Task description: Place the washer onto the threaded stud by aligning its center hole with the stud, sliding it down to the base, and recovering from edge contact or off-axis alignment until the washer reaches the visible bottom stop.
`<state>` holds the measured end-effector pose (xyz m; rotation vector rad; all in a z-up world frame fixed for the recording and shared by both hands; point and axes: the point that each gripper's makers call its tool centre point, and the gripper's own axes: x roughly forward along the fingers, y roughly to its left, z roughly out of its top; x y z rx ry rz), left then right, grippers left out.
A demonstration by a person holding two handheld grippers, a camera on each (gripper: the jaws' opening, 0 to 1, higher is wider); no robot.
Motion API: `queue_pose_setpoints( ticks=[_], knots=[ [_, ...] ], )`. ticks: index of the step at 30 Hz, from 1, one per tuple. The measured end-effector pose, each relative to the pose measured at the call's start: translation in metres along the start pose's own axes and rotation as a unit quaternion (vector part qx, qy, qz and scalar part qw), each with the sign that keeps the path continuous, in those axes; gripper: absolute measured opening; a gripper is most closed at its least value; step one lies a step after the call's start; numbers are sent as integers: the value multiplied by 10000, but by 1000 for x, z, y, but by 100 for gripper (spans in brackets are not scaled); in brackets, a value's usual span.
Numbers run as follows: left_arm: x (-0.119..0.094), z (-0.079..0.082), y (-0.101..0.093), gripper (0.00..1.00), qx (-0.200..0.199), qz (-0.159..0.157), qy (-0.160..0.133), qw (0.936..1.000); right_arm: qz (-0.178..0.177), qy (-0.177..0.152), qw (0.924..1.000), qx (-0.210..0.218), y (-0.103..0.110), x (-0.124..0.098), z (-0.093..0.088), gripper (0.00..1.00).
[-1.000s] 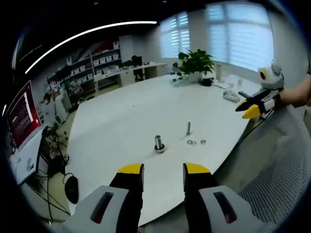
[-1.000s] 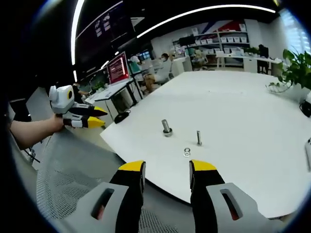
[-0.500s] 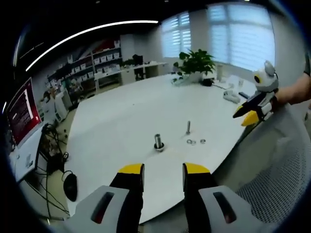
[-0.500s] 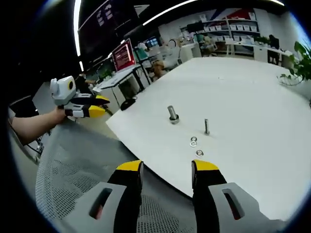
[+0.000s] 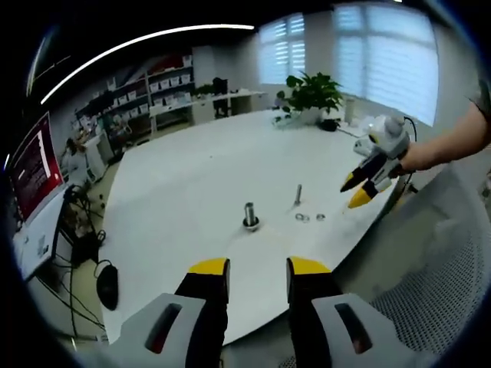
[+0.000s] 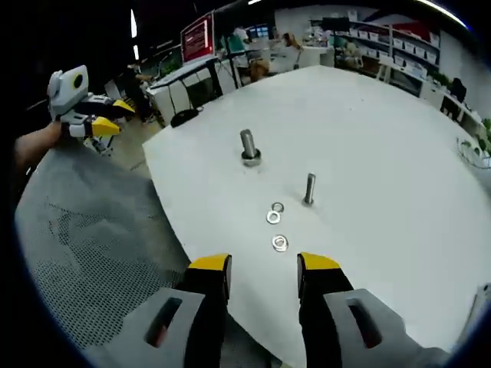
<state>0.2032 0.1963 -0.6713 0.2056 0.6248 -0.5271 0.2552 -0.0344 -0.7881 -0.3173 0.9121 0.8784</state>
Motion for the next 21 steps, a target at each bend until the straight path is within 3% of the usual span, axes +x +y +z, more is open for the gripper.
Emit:
queue_pose_setpoints(
  ticks=[7, 10, 13, 21],
  knots=[
    [1, -4, 3, 28, -199, 7, 79, 9998, 60, 149, 9998, -93, -11, 32, -1, 32],
    [2, -7, 3, 27, -180, 10, 143, 9997, 126, 409, 9991, -69, -14, 43, -12, 29],
    [2, -5, 3, 27, -200, 24, 100, 9997, 83, 592, 9975, -381, -20, 48, -17, 27],
    [2, -7, 3, 26, -204, 19, 159, 9997, 62, 413, 9977, -536, -20, 54, -9, 21]
  ],
)
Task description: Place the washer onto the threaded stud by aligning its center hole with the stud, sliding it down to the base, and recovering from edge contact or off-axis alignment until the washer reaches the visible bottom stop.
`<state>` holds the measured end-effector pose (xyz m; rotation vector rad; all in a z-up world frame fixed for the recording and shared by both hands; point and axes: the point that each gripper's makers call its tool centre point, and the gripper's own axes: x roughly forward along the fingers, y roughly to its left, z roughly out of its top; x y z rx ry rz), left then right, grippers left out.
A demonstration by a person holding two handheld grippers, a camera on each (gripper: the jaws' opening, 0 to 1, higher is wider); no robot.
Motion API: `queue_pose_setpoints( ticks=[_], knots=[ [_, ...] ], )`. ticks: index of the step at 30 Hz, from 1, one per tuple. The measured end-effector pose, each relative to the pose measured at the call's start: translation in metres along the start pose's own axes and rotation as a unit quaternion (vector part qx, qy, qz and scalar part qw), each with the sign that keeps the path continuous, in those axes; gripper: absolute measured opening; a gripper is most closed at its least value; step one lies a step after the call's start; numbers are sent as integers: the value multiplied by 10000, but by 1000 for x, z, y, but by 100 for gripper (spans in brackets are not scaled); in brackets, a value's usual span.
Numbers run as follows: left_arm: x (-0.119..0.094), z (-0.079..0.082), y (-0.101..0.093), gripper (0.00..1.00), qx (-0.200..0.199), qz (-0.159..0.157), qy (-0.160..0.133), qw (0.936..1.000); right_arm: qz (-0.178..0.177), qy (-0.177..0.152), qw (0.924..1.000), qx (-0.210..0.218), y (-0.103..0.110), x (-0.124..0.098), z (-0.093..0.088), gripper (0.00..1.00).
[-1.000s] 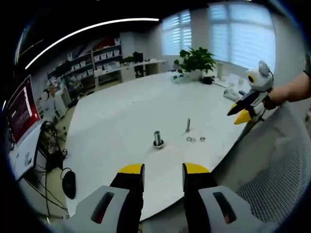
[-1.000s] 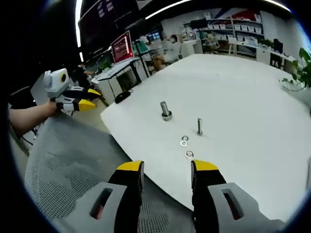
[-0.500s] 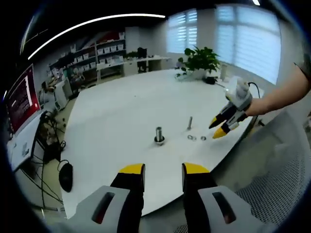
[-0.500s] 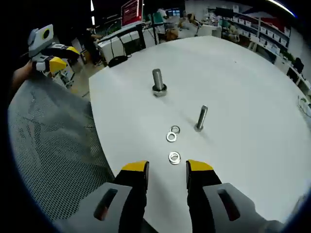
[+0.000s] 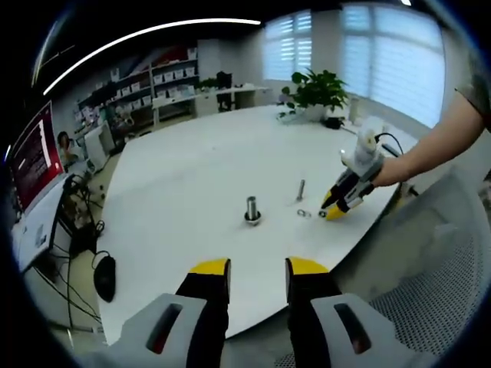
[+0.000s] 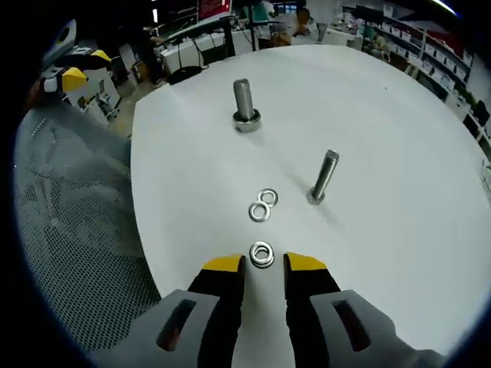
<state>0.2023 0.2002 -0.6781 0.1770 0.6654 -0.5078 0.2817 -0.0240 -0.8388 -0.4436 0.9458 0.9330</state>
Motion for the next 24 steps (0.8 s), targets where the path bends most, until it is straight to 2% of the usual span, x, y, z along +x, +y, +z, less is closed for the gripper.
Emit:
queue_pose_setpoints(
  ticks=[6, 13, 17, 18, 19, 24],
  knots=[
    [1, -4, -2, 26, 65, -26, 101, 9999, -75, -1, 9988, -481, 2, 3, 3, 16],
    [1, -5, -1, 26, 65, -17, 134, 9999, -50, -30, 9989, -471, 2, 6, 8, 16],
    [1, -5, -1, 26, 61, -26, 128, 9999, 11, 106, 9981, -606, 3, 9, 11, 13],
    [1, -4, -1, 26, 64, -24, 116, 9999, 158, 388, 9962, -767, 6, 7, 5, 4],
    [1, -4, -1, 26, 70, -12, 111, 9999, 104, 244, 9978, -614, 6, 9, 10, 4],
    [0, -3, 0, 26, 60, 22, 78, 9999, 98, 283, 9966, -764, 7, 9, 10, 9]
  ],
)
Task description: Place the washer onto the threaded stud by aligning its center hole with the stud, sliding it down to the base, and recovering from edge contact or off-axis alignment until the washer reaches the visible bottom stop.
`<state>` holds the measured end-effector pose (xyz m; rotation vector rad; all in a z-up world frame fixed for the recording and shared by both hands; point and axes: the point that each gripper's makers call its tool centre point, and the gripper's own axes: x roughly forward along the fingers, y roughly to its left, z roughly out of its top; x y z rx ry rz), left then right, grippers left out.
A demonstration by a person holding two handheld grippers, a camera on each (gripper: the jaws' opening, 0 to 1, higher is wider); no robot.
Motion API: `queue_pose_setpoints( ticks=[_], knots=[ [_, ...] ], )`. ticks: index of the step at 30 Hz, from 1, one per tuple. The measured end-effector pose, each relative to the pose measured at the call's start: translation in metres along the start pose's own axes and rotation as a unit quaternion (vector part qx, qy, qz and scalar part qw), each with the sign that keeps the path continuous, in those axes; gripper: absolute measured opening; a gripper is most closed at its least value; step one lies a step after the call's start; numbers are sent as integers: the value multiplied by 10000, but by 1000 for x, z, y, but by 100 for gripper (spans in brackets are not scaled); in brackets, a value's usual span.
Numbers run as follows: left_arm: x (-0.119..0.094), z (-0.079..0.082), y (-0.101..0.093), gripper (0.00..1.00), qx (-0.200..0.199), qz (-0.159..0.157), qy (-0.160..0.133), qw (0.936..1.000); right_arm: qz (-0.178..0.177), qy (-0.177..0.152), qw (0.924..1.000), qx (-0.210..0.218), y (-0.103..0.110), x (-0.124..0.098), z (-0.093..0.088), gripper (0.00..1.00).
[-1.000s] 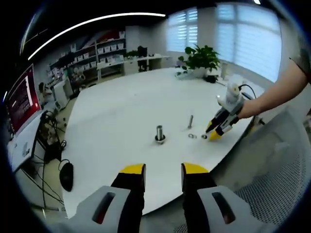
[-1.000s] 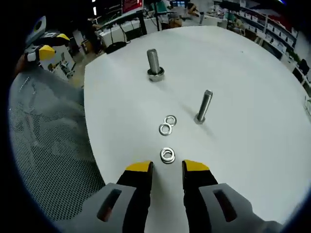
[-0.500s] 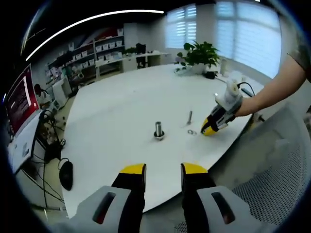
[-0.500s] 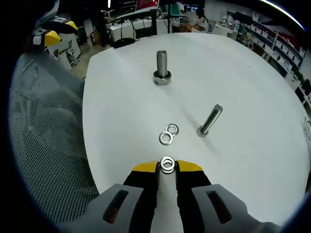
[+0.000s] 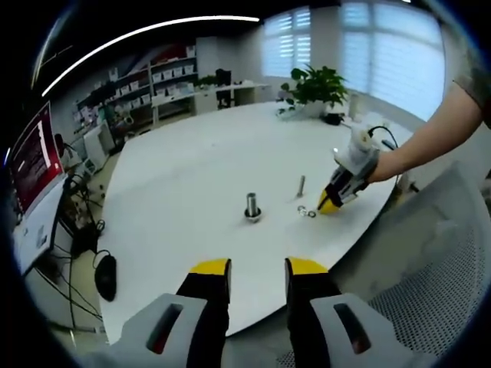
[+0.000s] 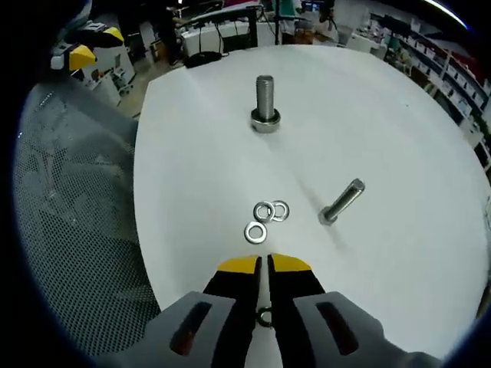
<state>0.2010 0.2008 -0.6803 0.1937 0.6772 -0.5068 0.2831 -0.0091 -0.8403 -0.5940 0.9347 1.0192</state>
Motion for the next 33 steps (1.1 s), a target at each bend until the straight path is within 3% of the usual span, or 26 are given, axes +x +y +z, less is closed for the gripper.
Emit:
queue_pose_setpoints(
  ticks=[4, 11, 14, 16, 18, 21, 26, 29, 33],
  knots=[
    [1, -2, 1, 26, 6, 14, 44, 10000, -63, 113, 9994, -309, -4, -1, -2, 17],
    [1, -2, 1, 26, 17, 11, 43, 10000, 25, 239, 9983, -527, -9, -11, -13, 20],
    [1, -2, 1, 26, 20, 22, 62, 10000, 179, 380, 9979, -490, -8, -16, -20, 24],
    [1, -3, 1, 25, 28, 28, 79, 10000, 170, 304, 9978, -567, -11, -18, -22, 26],
    [1, -3, 1, 25, 26, 26, 71, 10000, 387, 490, 9969, -487, -4, -18, -32, 28],
    [1, -3, 3, 25, 12, 46, 77, 10000, 380, 591, 9942, -814, -3, -22, -39, 28],
    [1, -3, 2, 25, 21, 39, 94, 9999, 413, 638, 9932, -877, -3, -27, -50, 28],
    [1, -4, 2, 25, 17, 46, 103, 9999, 415, 544, 9946, -780, -3, -28, -49, 28],
    [2, -5, 2, 25, 24, 43, 131, 9999, 455, 663, 9933, -826, 1, -29, -50, 30]
  ],
)
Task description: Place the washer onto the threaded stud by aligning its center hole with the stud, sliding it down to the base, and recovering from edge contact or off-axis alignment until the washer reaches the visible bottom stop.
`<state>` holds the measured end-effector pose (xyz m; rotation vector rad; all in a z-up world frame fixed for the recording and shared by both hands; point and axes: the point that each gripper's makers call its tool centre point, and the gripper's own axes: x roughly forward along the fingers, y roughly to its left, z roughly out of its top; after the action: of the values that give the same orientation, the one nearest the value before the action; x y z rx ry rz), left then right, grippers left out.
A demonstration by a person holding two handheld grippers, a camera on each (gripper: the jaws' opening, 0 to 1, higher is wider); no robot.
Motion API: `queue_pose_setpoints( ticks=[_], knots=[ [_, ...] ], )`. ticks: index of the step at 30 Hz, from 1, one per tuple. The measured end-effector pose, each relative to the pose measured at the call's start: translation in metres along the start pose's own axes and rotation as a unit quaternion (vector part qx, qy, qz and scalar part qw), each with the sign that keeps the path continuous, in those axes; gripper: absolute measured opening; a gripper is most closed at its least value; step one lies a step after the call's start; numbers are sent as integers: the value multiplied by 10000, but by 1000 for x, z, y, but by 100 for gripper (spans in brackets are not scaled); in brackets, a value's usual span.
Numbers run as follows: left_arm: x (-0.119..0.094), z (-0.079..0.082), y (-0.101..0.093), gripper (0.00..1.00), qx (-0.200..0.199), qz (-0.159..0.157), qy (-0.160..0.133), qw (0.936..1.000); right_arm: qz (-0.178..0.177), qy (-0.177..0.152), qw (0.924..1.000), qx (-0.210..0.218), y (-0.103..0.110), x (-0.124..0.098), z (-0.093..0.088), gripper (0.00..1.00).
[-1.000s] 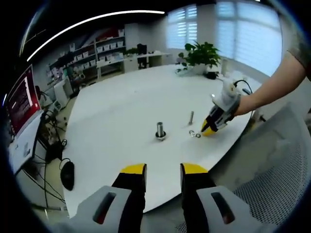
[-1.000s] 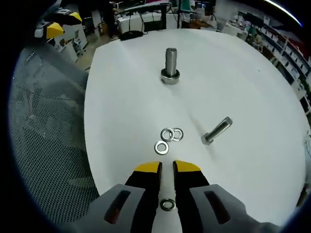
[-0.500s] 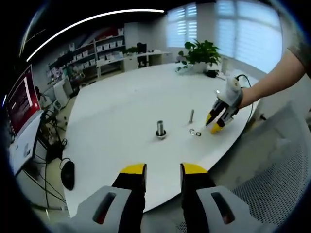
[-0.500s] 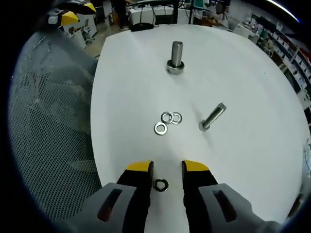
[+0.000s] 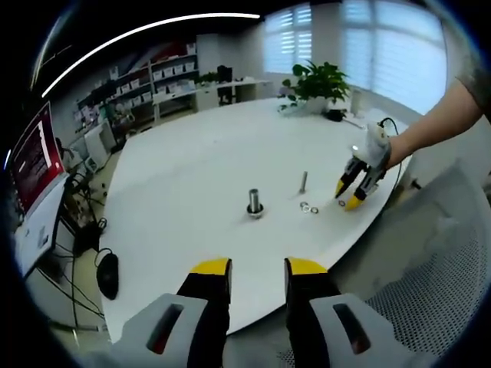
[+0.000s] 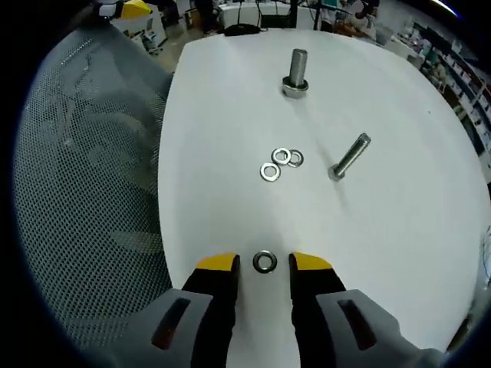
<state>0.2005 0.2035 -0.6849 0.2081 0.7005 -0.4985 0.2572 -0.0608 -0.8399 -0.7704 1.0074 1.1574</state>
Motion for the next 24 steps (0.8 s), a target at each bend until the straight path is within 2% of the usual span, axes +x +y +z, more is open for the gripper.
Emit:
queue_pose_setpoints(
  ticks=[2, 4, 12, 15, 18, 21, 24],
  knots=[
    [0, 0, 0, 25, 2, 3, 8, 10000, 16, 20, 9999, -143, 0, 2, -1, 31],
    [0, 0, 1, 25, -6, 13, 10, 10000, -6, 98, 9999, -29, -1, 1, -1, 29],
    [-1, 2, 3, 25, 1, 53, -31, 10000, 10, 345, 9993, -129, -1, 0, -2, 23],
    [-1, 1, 4, 25, -11, 58, -18, 10000, 29, 448, 9987, -222, 0, 3, 0, 18],
    [-1, 1, 3, 25, -16, 50, -16, 10000, 65, 738, 9967, -342, 0, 4, 1, 14],
    [-1, 1, 4, 25, -25, 65, -9, 10000, 111, 1004, 9928, -649, 0, 5, 0, 12],
    [-1, 1, 5, 25, -39, 90, -30, 9999, 135, 1110, 9915, -664, -2, 6, 1, 10]
  ],
)
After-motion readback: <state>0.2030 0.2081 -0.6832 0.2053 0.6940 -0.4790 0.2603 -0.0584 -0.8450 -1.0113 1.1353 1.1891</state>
